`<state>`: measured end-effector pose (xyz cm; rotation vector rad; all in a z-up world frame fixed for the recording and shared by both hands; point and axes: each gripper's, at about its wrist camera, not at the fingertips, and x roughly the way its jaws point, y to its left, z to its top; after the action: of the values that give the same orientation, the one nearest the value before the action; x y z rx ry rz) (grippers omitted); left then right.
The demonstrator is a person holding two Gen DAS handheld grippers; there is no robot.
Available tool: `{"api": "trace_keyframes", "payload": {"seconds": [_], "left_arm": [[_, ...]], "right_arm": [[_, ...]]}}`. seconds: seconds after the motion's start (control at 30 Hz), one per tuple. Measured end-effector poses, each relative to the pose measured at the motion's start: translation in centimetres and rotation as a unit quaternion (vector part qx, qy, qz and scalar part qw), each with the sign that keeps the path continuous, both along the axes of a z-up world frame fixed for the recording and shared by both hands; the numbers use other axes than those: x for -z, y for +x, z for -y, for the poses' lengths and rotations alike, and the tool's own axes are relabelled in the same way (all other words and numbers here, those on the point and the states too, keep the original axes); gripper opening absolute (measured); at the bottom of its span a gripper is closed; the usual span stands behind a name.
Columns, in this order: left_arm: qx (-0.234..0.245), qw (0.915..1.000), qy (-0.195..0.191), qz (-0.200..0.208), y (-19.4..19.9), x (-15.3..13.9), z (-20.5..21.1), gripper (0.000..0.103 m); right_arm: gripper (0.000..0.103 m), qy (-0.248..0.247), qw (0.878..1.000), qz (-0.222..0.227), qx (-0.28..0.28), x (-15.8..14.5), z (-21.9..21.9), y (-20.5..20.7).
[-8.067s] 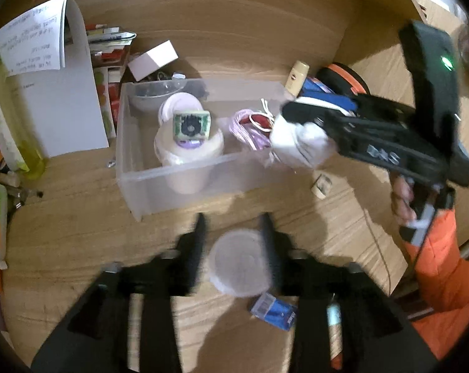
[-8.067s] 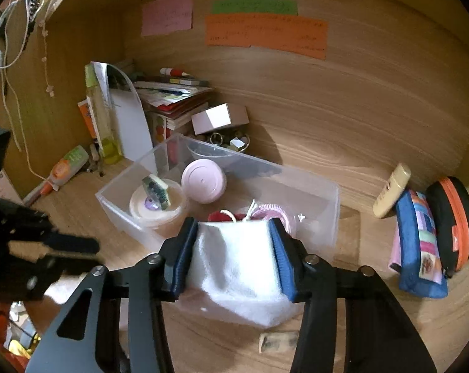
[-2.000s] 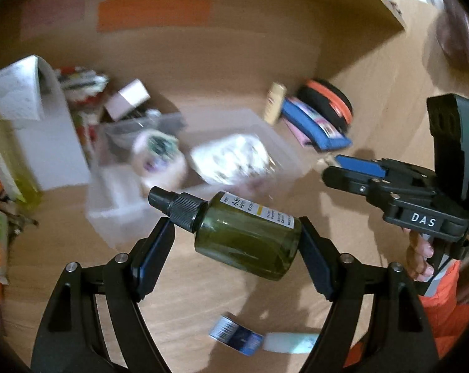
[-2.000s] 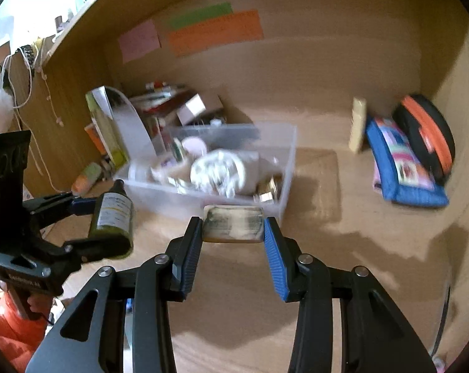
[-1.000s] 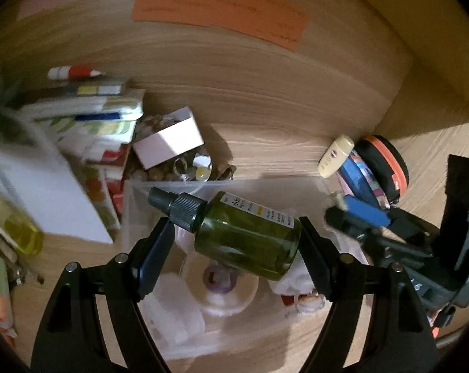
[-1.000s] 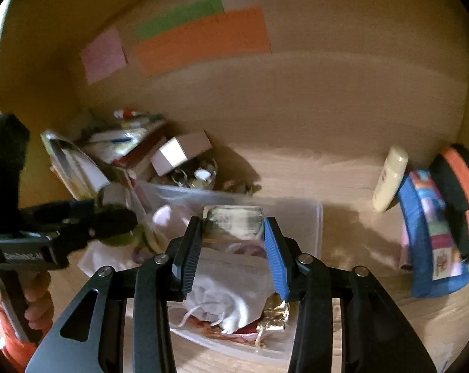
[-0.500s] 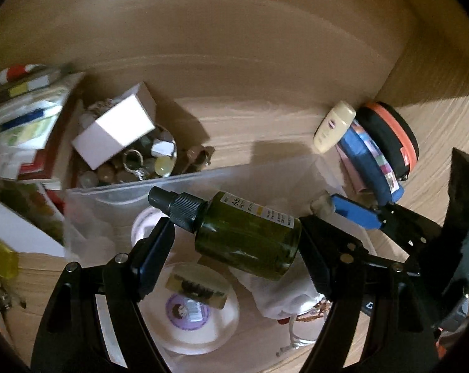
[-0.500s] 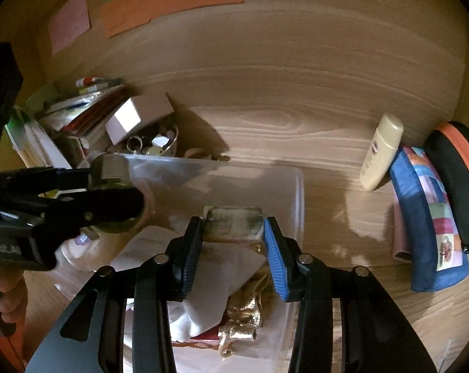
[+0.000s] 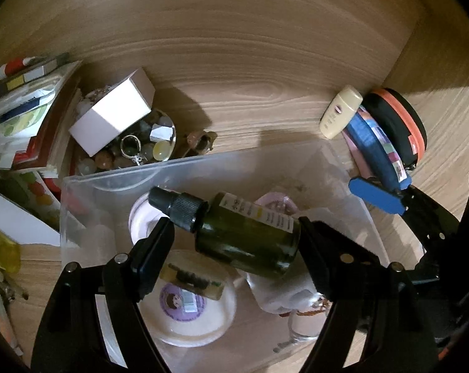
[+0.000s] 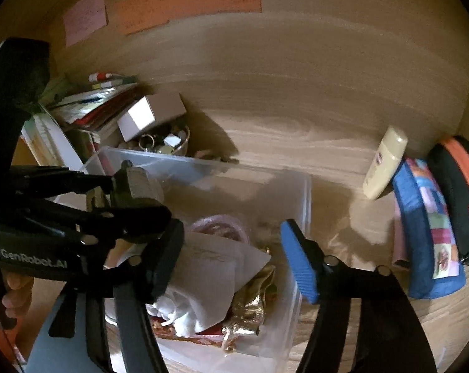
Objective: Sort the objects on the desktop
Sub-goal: 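Lower the spray bottle and soap bar into the clear box and open both grippers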
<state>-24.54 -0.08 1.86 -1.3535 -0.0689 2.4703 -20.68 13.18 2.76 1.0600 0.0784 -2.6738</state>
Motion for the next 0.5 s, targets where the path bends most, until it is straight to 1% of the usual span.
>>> {"api": "trace_keyframes", "payload": {"seconds": [0.13, 0.2, 0.27, 0.3, 0.4, 0.5], "left_arm": [[-0.014, 0.9998, -0.007, -0.011, 0.5, -1.0, 0.0, 0.089], [-0.016, 0.9997, -0.002, -0.017, 0.9, -1.8, 0.2, 0.090], [-0.022, 0.9993, -0.001, -0.030, 1.6, -2.6, 0.6, 0.090], [-0.026, 0.9989, -0.001, -0.038, 1.9, -3.0, 0.8, 0.090], [-0.038, 0.9979, -0.004, -0.053, 3.3, -3.3, 1.6, 0.093], [-0.043, 0.9975, -0.015, -0.055, 4.8, -2.6, 2.4, 0.093]], "right_arm": [[0.071, -0.003, 1.000, -0.007, -0.009, -1.0, -0.1, 0.6], [0.071, -0.006, 1.000, -0.015, -0.013, -1.7, -0.3, 1.1], [0.076, -0.016, 0.999, -0.026, -0.017, -2.6, -0.6, 1.9], [0.082, -0.016, 0.999, -0.029, -0.017, -2.9, -0.7, 2.1], [0.083, -0.016, 0.999, -0.045, -0.021, -4.2, -1.0, 3.4], [0.083, -0.015, 0.998, -0.054, -0.026, -4.9, -1.2, 4.9]]}}
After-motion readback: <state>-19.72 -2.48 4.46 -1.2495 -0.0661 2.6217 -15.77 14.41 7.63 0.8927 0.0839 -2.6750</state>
